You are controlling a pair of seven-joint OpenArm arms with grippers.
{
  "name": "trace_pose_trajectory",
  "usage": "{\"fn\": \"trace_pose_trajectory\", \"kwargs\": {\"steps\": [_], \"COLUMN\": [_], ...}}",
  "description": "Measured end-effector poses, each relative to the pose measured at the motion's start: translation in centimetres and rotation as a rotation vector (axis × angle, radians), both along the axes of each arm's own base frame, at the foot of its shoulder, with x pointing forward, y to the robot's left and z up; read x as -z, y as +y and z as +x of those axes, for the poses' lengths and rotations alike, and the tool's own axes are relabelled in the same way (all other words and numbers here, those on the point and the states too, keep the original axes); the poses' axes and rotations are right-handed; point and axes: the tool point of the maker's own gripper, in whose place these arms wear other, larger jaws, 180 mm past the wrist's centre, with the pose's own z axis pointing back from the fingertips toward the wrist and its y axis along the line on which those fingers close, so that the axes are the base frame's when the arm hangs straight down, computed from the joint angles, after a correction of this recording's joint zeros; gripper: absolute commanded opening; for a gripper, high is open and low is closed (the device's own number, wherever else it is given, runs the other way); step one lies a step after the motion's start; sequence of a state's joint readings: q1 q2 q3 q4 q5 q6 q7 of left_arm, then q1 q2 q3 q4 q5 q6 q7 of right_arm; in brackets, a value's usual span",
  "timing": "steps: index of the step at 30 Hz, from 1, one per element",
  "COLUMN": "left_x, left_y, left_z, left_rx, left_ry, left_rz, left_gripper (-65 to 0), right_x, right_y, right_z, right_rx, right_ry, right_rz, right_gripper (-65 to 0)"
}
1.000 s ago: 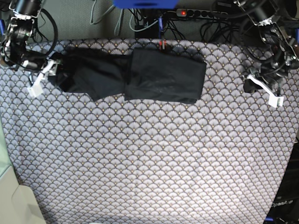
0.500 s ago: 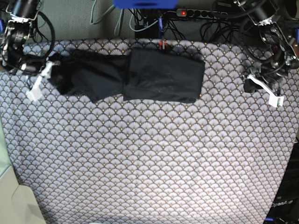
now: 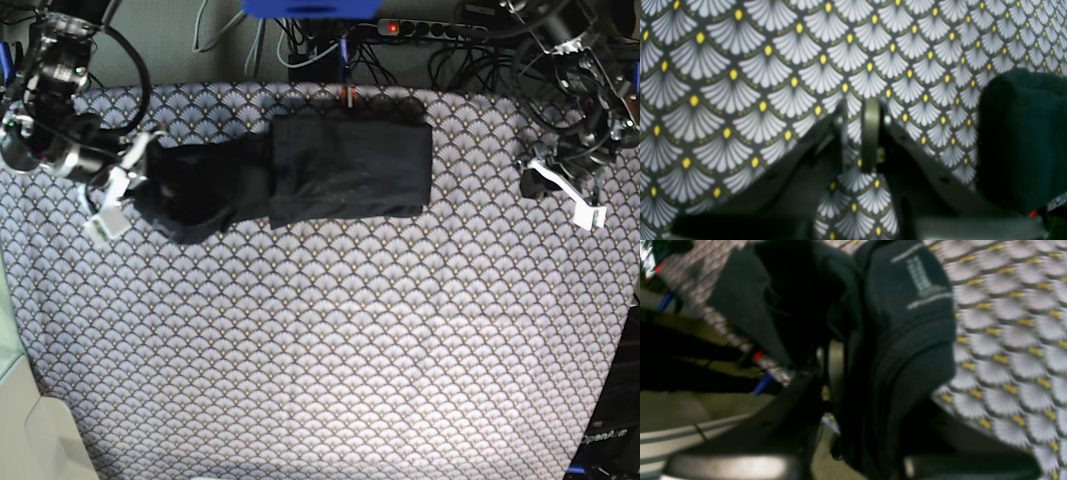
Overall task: Fold the T-shirt properly
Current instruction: 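Grasp the loose end of the black strip with the right gripper, then fold the held end over onto the bundle toward the left gripper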
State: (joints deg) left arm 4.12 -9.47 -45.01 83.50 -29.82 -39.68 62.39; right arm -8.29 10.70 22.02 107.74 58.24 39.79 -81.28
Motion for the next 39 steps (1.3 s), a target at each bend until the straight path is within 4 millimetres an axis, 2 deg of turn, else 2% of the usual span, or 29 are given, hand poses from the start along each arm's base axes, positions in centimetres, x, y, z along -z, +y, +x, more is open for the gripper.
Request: {"fn": "trace_pose_trajectory", "kwargs": {"steps": [5, 9, 14, 22, 29, 33, 39], "left_x": [0.0, 0.0, 0.0, 0.0, 0.3, 0.3, 0.3], "left_y": [0.1, 0.2, 0.1, 0.1, 0.1, 0.2, 0.2], "left_z": [-0.1, -0.1, -0.1, -0.1, -0.7, -0.7, -0.8], "left_rx": [-0.002, -0.003, -0.003, -0.003, -0.003, -0.004, -0.004], "left_ry": [0.004, 0.003, 0.003, 0.004, 0.017, 0.016, 0.016], "left_rz": [0.001, 0.002, 0.002, 0.002, 0.002, 0.004, 0.003], "left_gripper": [-58.3, -58.3, -58.3, -58.3, -58.3, -58.3, -58.3], "right_x": [0.2, 0.4, 0.0, -0.6, 1.6, 2.3, 2.2], "right_y": [4.2, 6.0, 10.0, 14.2, 17.6, 17.7, 18.1], "right_z": [-0.5, -1.0, -1.6, -1.9, -1.6, -0.3, 0.0], "right_rx": [-0.103, -0.159, -0.288, -0.411, -0.474, -0.442, -0.416], "right_ry": [0.01, 0.021, 0.017, 0.01, 0.125, 0.148, 0.14], "right_rz": [0.057, 0.067, 0.097, 0.149, 0.219, 0.247, 0.288], "right_gripper": [-65.0, -65.0, -65.0, -65.0, -64.3, -54.2, -34.4]}}
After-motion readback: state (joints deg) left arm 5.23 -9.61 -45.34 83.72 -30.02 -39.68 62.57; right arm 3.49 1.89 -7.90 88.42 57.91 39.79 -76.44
